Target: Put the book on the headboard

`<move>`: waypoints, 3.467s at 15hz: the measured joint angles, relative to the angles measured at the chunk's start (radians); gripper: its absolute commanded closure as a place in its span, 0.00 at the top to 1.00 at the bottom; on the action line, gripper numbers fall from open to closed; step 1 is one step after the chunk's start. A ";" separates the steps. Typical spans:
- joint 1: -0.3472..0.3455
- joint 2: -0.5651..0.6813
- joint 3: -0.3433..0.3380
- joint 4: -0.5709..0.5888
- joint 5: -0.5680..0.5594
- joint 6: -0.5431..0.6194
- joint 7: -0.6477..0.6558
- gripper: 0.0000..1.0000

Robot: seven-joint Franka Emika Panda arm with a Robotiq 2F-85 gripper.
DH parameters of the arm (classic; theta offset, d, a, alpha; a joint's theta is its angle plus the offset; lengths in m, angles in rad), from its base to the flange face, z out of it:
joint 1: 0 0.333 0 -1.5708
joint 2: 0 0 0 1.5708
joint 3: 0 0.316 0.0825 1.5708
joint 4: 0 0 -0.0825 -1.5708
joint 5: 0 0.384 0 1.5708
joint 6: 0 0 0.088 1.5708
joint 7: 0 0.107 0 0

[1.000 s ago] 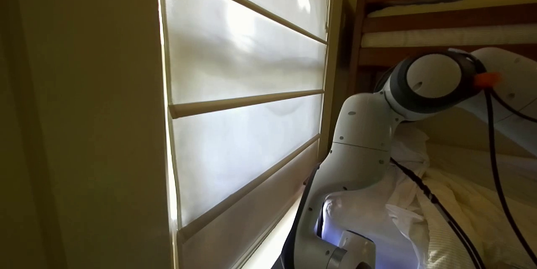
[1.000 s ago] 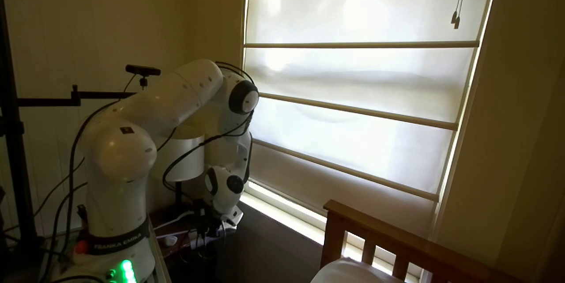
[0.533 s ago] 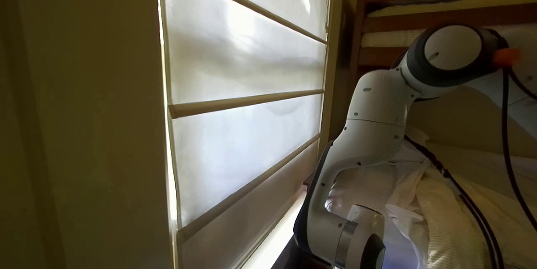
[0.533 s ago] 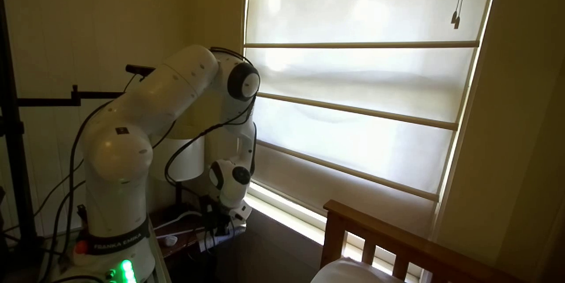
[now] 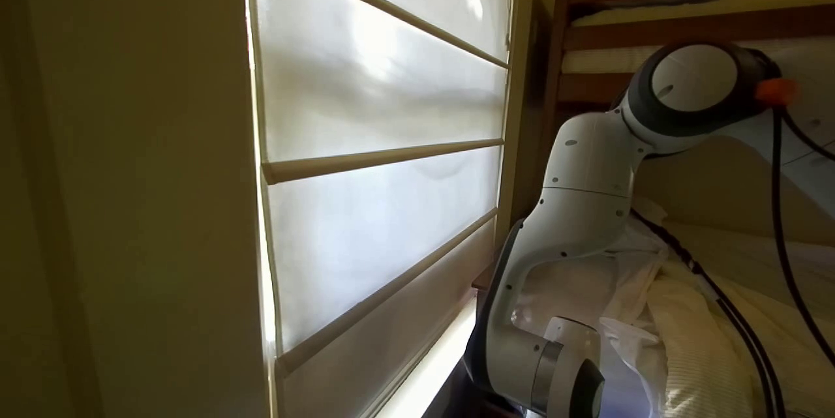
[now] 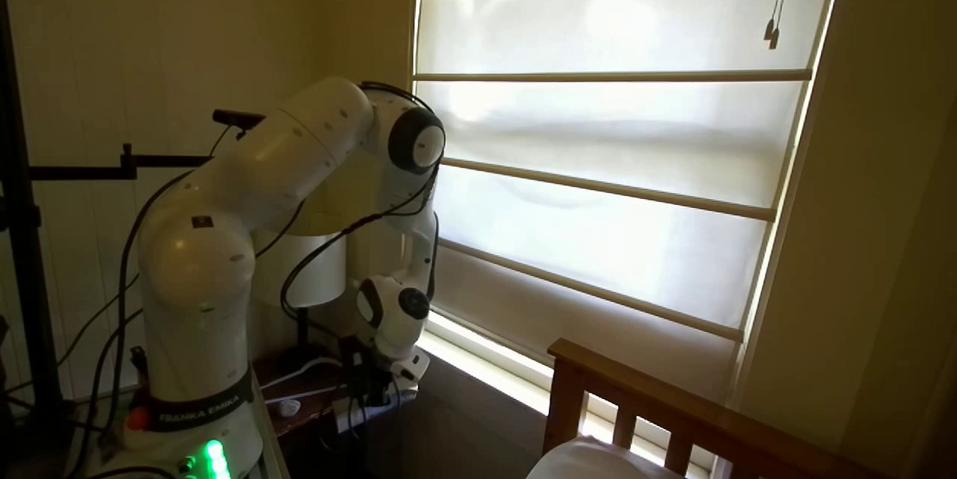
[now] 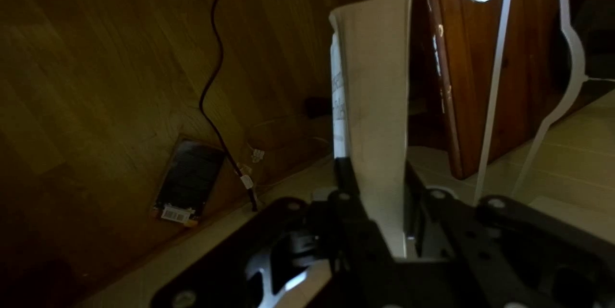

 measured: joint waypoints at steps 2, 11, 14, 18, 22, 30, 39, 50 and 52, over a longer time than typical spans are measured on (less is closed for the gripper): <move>-0.002 -0.009 -0.025 0.000 0.001 0.027 -0.017 0.06; -0.078 -0.200 -0.244 -0.036 -0.063 0.180 -0.237 0.06; -0.083 -0.266 -0.284 -0.058 -0.122 0.214 -0.269 0.06; -0.077 -0.352 -0.343 -0.137 -0.272 0.245 -0.260 0.06; 0.016 -0.386 -0.494 -0.269 -0.549 0.208 -0.148 0.06; 0.160 -0.624 -0.756 -0.331 -0.704 0.221 -0.009 0.06; 0.058 -0.899 -0.777 -0.338 -0.813 0.365 0.216 0.23; -0.029 -0.835 -0.707 -0.346 -0.922 0.643 0.362 0.06; -0.035 -0.795 -0.719 -0.333 -0.938 0.733 0.345 0.06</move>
